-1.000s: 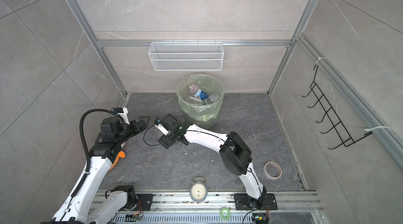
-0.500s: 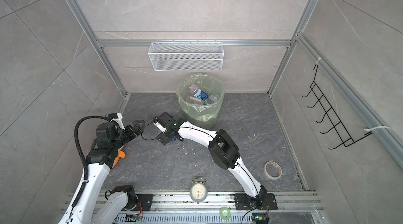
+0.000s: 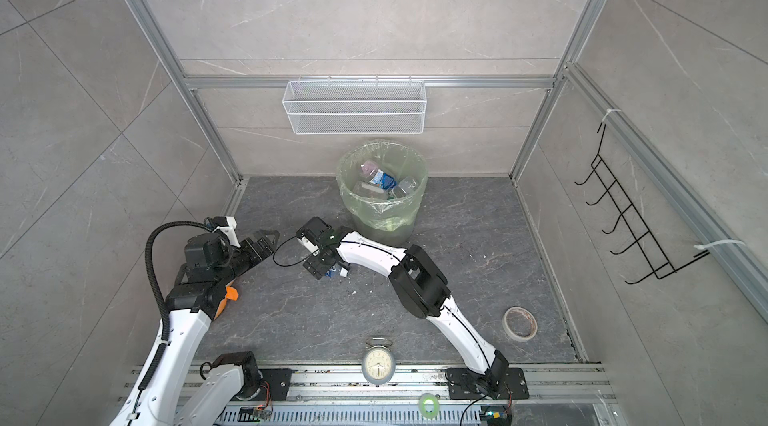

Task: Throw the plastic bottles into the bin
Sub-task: 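Lower the right gripper onto the blue-labelled bottle and close it, then lift the blue-labelled bottle with the right gripper over the bin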

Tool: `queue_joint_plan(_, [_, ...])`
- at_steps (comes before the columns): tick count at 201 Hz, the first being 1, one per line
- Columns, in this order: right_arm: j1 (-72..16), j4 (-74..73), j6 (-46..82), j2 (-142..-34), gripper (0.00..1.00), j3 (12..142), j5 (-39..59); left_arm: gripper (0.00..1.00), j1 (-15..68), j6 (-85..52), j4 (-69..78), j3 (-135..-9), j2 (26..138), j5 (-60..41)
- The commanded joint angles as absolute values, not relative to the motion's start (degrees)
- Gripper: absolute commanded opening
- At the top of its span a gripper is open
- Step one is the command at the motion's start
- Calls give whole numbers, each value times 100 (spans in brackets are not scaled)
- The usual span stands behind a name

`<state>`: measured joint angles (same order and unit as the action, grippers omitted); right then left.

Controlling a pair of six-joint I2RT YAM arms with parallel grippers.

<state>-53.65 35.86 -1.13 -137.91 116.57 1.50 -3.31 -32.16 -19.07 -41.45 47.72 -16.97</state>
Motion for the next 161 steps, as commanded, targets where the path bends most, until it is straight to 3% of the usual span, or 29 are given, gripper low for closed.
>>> queue_joint_plan(1, [-5389, 3700, -157, -13755, 83, 11551, 177, 98, -366, -3267, -1705, -4127, 4747, -1886])
queue_joint_plan(22, [-5404, 3616, -140, -13674, 82, 11326, 193, 98, -365, -3273, -1675, -4087, 4748, -1923])
queue_joint_plan(68, [-5404, 3275, -64, -13327, 68, 10696, 199, 98, -361, -3298, -1460, -3991, 4913, -2225])
queue_joint_plan(161, [-5563, 1627, 240, -11035, 62, 8069, 29, 97, -302, -3063, -1500, -4041, 4896, -2397])
